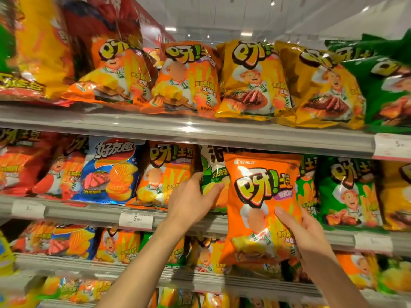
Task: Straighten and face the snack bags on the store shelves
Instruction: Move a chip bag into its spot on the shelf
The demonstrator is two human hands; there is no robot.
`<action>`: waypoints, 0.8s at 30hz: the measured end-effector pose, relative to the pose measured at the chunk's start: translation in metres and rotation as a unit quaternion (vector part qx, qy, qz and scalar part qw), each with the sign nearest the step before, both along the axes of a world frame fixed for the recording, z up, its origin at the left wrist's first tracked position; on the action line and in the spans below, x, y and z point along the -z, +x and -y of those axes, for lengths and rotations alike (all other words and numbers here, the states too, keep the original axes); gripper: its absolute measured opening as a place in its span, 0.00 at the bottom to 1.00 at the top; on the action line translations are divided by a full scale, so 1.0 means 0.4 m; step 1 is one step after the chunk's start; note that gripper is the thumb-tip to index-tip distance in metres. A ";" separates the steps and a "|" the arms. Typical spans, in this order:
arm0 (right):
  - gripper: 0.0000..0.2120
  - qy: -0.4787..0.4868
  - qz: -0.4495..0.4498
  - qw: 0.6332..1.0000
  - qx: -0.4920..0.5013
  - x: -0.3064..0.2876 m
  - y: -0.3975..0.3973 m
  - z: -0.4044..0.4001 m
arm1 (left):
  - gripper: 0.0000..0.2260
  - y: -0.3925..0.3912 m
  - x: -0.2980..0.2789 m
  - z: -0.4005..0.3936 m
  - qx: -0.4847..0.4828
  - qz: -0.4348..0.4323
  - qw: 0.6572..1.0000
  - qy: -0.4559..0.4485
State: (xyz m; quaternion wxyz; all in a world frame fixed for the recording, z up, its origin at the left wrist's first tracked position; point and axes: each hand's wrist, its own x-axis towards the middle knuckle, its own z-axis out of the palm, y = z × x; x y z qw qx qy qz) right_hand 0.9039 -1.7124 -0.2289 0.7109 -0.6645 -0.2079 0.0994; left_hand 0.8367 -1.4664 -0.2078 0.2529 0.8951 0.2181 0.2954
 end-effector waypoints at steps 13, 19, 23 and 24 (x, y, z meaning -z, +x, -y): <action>0.56 0.021 -0.037 0.999 0.017 -0.015 -0.017 0.001 | 0.39 -0.103 -0.026 -0.113 0.023 0.094 0.990 -0.104; 0.47 0.023 -0.027 0.999 0.017 -0.021 -0.038 -0.003 | 0.40 -0.169 -0.012 -0.148 0.052 0.102 0.983 -0.144; 0.53 0.017 -0.033 0.999 0.021 -0.025 -0.043 -0.001 | 0.38 -0.182 -0.013 -0.146 0.064 0.093 0.982 -0.149; 0.55 0.015 -0.034 0.999 0.022 -0.027 -0.043 0.000 | 0.37 -0.182 -0.012 -0.146 0.065 0.088 0.983 -0.144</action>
